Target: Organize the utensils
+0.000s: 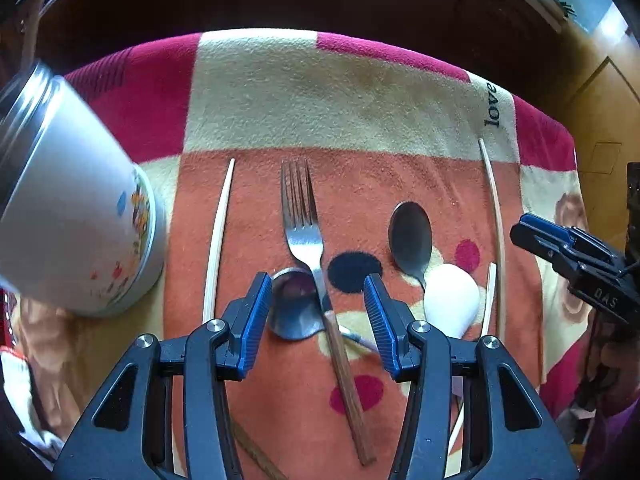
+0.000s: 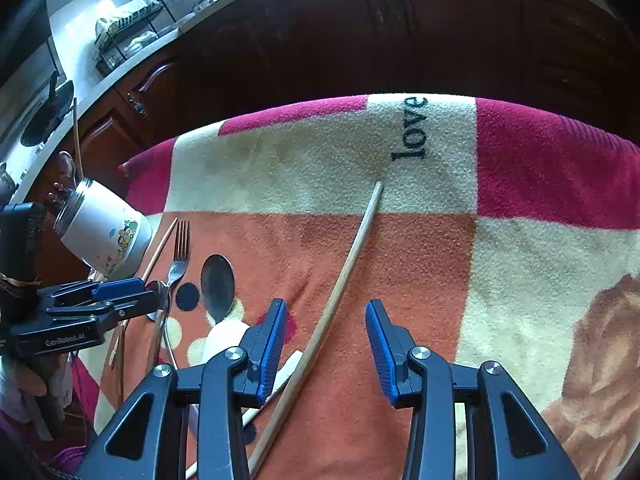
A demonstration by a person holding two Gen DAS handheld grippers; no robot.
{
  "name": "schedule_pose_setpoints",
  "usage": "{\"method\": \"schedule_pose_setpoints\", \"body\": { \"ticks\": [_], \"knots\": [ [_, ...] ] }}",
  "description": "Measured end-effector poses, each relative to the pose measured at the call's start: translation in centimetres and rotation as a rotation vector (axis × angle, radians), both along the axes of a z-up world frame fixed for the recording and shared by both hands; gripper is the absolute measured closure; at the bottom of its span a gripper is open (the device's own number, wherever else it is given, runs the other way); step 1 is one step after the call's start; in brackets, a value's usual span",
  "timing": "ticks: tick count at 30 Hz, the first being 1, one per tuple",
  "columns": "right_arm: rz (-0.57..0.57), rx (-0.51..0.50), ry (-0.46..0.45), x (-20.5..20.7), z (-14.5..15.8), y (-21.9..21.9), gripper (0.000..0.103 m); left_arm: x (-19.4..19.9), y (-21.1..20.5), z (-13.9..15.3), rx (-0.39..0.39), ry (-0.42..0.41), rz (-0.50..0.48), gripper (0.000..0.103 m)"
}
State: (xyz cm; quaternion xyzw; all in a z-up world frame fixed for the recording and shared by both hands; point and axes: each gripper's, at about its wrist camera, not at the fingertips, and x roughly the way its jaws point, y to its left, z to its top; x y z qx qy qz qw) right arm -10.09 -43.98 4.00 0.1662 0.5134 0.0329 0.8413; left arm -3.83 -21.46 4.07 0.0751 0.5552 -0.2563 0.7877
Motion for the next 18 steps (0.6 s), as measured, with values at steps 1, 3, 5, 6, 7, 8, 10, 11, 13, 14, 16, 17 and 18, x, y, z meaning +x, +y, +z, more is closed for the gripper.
{"method": "schedule_pose_setpoints", "body": {
  "ticks": [1,3,5,6,7,8,10,11,13,14,16,17,18],
  "knots": [
    [0.007,0.005,0.001,0.0,0.0,0.0,0.064,0.3,-0.5,-0.1,-0.001,0.002,-0.003,0.058],
    [0.009,0.010,0.003,-0.1,-0.1,0.0,0.064,0.8,-0.9,-0.3,0.009,0.001,-0.004,0.059],
    [0.004,0.022,0.006,-0.1,-0.2,-0.1,0.064,1.5,-1.0,-0.4,0.033,-0.010,0.002,0.059],
    [-0.001,0.029,0.006,0.0,-0.3,-0.2,0.064,2.0,-1.1,-0.7,0.041,-0.004,0.009,0.059],
    [-0.008,0.038,0.003,0.0,-0.3,-0.2,0.064,2.3,-1.3,-0.9,0.047,0.004,0.011,0.059],
    [-0.012,0.042,0.000,0.0,-0.3,-0.3,0.064,2.7,-1.5,-1.3,0.056,0.018,0.015,0.059],
    [-0.014,0.042,-0.009,0.1,-0.2,-0.2,0.064,3.1,-1.8,-1.9,0.056,0.034,0.016,0.059],
    [-0.014,0.039,-0.013,0.1,-0.1,-0.2,0.064,3.2,-2.1,-2.2,0.059,0.043,0.008,0.059],
    [-0.016,0.039,-0.014,0.3,-0.1,-0.2,0.064,3.4,-2.3,-2.2,0.055,0.026,0.008,0.059],
    [-0.016,0.042,-0.014,0.4,-0.2,-0.3,0.064,3.8,-2.3,-2.2,0.042,0.030,0.019,0.059],
    [-0.021,0.046,-0.013,0.6,-0.4,-0.4,0.064,4.2,-2.1,-2.0,0.017,0.040,0.043,0.059],
    [-0.023,0.047,-0.013,0.7,-0.4,-0.5,0.064,4.6,-2.0,-2.0,0.007,0.043,0.049,0.059],
    [-0.028,0.048,-0.014,0.7,-0.6,-0.7,0.064,4.8,-1.9,-2.0,0.007,0.041,0.050,0.059]
  ]
}}
